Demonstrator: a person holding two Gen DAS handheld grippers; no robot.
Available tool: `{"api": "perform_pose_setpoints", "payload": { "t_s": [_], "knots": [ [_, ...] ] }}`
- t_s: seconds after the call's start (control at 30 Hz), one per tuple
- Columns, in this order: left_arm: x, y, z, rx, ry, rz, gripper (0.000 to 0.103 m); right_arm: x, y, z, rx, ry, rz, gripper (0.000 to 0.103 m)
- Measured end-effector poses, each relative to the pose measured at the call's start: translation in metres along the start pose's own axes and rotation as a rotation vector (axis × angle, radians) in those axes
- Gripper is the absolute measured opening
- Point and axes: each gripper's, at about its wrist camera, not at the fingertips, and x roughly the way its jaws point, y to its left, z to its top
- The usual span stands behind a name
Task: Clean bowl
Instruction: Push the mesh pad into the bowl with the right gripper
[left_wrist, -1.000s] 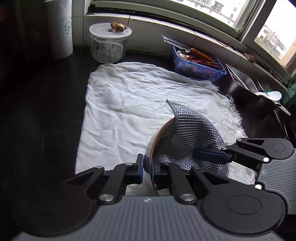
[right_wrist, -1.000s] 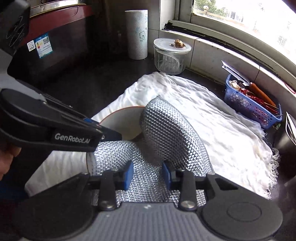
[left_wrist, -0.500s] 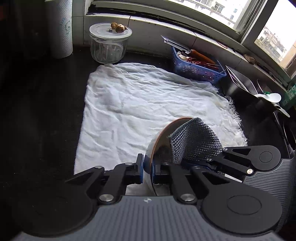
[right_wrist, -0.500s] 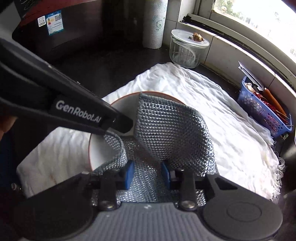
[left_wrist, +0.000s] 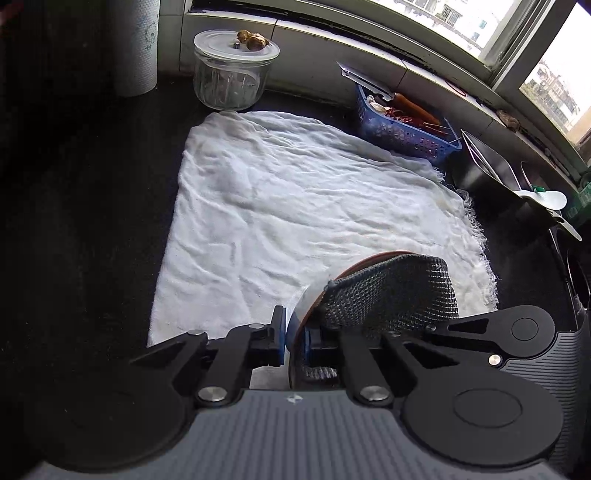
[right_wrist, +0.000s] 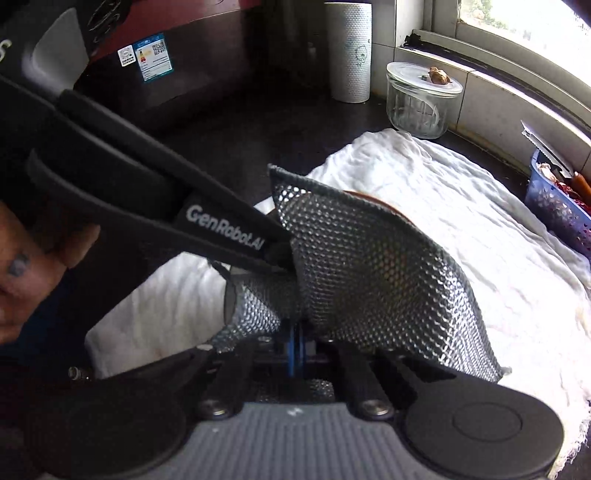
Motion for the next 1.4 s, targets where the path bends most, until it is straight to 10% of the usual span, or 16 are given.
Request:
{"api": "perform_pose_setpoints", "payload": {
  "t_s": [0.17, 0.4, 0.53, 0.67, 0.9, 1.4],
  "knots": [
    [0.002, 0.003, -0.006, -0.023, 0.008, 0.001, 0.008, -0.005, -0.005, 0.002, 0.019, -0.04, -0.079, 0.003],
    [0.001, 0.007, -0.007, -0.066, 0.013, -0.016, 0.008, -0.033, 0.01, -0.002, -0.026, -0.115, -0.198, 0.05],
    [0.0, 0.006, -0.007, -0.074, 0.012, -0.018, 0.008, -0.03, 0.015, -0.01, -0.062, -0.071, -0.221, 0.053],
    [-0.002, 0.003, -0.008, -0.063, 0.008, -0.017, 0.009, -0.014, 0.019, -0.011, -0.092, -0.03, -0.238, 0.05],
    [-0.001, -0.001, -0.008, 0.0, 0.025, 0.005, 0.009, -0.003, 0.012, -0.007, -0.088, -0.011, -0.184, 0.01],
    [-0.007, -0.027, 0.006, 0.304, -0.011, 0.017, 0.011, -0.003, 0.014, -0.013, -0.203, 0.009, -0.156, 0.008]
  ]
}}
